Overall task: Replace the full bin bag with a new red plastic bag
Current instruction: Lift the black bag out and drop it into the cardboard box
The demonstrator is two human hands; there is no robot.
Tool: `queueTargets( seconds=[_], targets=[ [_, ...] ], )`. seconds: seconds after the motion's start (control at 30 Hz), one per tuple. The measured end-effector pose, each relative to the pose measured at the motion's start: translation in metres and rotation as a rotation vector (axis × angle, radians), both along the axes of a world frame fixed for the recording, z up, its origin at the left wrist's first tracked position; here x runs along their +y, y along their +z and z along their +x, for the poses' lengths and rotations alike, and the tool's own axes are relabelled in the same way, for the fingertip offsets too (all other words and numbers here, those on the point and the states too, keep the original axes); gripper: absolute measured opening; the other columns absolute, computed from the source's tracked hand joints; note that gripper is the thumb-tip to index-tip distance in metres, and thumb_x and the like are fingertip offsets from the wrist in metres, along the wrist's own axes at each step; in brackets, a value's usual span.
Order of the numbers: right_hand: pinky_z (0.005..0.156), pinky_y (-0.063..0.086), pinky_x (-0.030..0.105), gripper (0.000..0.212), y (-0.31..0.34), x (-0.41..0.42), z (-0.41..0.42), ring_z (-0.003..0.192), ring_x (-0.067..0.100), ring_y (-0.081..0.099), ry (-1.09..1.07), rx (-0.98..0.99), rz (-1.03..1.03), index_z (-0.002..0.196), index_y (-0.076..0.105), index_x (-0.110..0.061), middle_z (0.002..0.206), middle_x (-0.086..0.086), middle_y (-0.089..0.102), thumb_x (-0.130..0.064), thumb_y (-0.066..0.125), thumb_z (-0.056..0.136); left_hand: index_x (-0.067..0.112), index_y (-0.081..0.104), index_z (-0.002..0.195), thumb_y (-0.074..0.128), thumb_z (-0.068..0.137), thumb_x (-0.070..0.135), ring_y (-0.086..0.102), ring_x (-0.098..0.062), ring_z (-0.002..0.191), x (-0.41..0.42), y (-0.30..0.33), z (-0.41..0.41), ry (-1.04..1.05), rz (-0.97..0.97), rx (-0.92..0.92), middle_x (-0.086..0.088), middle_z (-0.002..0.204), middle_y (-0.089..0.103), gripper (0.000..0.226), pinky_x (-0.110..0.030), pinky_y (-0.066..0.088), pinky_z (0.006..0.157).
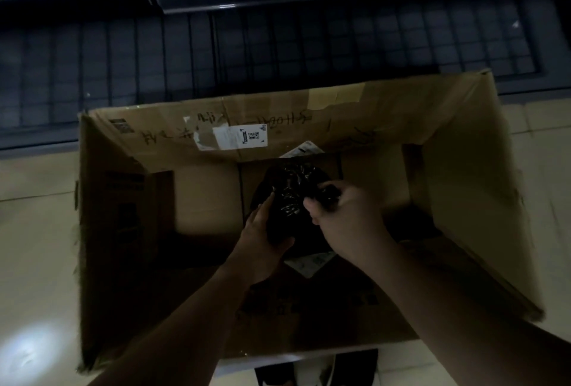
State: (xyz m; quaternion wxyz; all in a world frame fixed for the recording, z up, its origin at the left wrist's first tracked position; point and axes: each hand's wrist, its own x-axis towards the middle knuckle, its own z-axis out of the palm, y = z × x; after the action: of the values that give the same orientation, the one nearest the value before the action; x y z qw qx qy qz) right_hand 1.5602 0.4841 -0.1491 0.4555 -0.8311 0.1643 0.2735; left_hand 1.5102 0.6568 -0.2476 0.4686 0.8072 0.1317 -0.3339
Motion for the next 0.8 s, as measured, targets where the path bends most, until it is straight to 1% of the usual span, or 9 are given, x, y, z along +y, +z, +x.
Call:
queueTargets(
  seconds=[0.13, 0.23, 0.27, 0.37, 0.43, 0.5, 0.63, 0.73, 0.8],
  targets=[
    [0.061, 0.041, 0.017, 0.005, 0.01, -0.006, 0.0, 0.081, 0.007, 0.061, 0.053, 0.02, 0.014, 0.094, 0.066, -0.032, 0.077, -0.018, 0.061, -0.032, 0.066, 0.09, 0.037, 0.014, 0.157, 0.072, 0.089, 0.027, 0.029, -0.023, 0.148, -0.004, 0.021, 0.004, 0.001, 0.006, 0.047, 0.0, 0.162, 0.03, 0.091, -0.045, 0.039, 0.114],
    [0.071, 0.042, 0.02, 0.034, 0.033, -0.015, -0.005, 0.092, 0.007, 0.056, 0.094, 0.036, 0.01, 0.123, 0.061, -0.027, 0.096, -0.016, 0.06, -0.033, 0.064, 0.09, 0.029, 0.029, 0.153, 0.072, 0.09, 0.025, 0.048, -0.019, 0.132, -0.008, 0.059, 0.007, -0.004, 0.07, 0.024, 0.016, 0.137, 0.049, 0.077, -0.016, 0.049, 0.088],
    [0.074, 0.042, 0.022, 0.04, 0.046, -0.021, -0.008, 0.096, 0.009, 0.057, 0.081, 0.036, 0.016, 0.13, 0.056, -0.028, 0.104, -0.012, 0.061, -0.033, 0.064, 0.091, 0.028, 0.032, 0.151, 0.072, 0.089, 0.026, 0.051, -0.02, 0.128, -0.011, 0.076, 0.009, -0.006, 0.101, 0.004, 0.015, 0.132, 0.05, 0.073, -0.018, 0.049, 0.085],
    [0.076, 0.041, 0.019, 0.048, 0.103, -0.051, -0.028, 0.099, 0.009, 0.058, -0.027, 0.034, 0.037, 0.136, 0.05, -0.031, 0.111, -0.009, 0.059, -0.035, 0.064, 0.091, 0.027, 0.026, 0.154, 0.075, 0.085, 0.032, 0.047, -0.029, 0.131, -0.031, 0.149, 0.011, -0.038, 0.217, -0.026, -0.003, 0.144, 0.044, 0.085, -0.039, 0.044, 0.101],
    [0.081, 0.044, 0.02, 0.048, 0.156, -0.08, -0.048, 0.104, 0.009, 0.06, -0.14, 0.02, 0.043, 0.136, 0.049, -0.034, 0.119, -0.009, 0.061, -0.036, 0.063, 0.091, 0.029, 0.019, 0.156, 0.076, 0.082, 0.036, 0.042, -0.032, 0.135, -0.059, 0.215, 0.011, -0.153, 0.238, -0.026, -0.009, 0.153, 0.038, 0.094, -0.05, 0.041, 0.108],
    [0.084, 0.043, 0.018, 0.048, 0.223, -0.118, -0.071, 0.107, 0.007, 0.06, -0.254, -0.018, 0.032, 0.137, 0.048, -0.036, 0.127, -0.01, 0.061, -0.038, 0.062, 0.09, 0.031, 0.02, 0.156, 0.075, 0.082, 0.04, 0.039, -0.029, 0.139, -0.103, 0.291, 0.011, -0.295, 0.203, -0.067, -0.006, 0.157, 0.036, 0.093, -0.05, 0.038, 0.111],
    [0.095, 0.05, 0.029, 0.048, 0.375, -0.218, -0.13, 0.109, 0.016, 0.063, -0.475, -0.183, -0.116, 0.136, 0.052, -0.028, 0.131, 0.0, 0.063, -0.039, 0.061, 0.09, 0.028, 0.033, 0.152, 0.07, 0.088, 0.037, 0.039, -0.021, 0.14, -0.222, 0.443, 0.005, -0.581, 0.065, -0.258, -0.001, 0.155, 0.041, 0.075, -0.042, 0.032, 0.116],
    [0.092, 0.049, 0.026, 0.044, 0.494, -0.297, -0.2, 0.099, 0.022, 0.068, -0.706, -0.362, -0.337, 0.132, 0.058, -0.018, 0.124, 0.009, 0.068, -0.032, 0.064, 0.09, 0.032, 0.036, 0.151, 0.07, 0.089, 0.036, 0.041, -0.017, 0.136, -0.323, 0.558, -0.023, -0.79, -0.108, -0.439, 0.007, 0.147, 0.043, 0.071, -0.031, 0.03, 0.111],
    [0.092, 0.045, 0.023, 0.043, 0.566, -0.336, -0.263, 0.104, 0.021, 0.067, -0.862, -0.434, -0.466, 0.13, 0.059, -0.019, 0.125, 0.007, 0.068, -0.031, 0.065, 0.089, 0.033, 0.033, 0.153, 0.069, 0.09, 0.037, 0.037, -0.017, 0.14, -0.385, 0.631, -0.06, -0.926, -0.201, -0.57, 0.002, 0.154, 0.039, 0.073, -0.025, 0.024, 0.108]
  ],
)
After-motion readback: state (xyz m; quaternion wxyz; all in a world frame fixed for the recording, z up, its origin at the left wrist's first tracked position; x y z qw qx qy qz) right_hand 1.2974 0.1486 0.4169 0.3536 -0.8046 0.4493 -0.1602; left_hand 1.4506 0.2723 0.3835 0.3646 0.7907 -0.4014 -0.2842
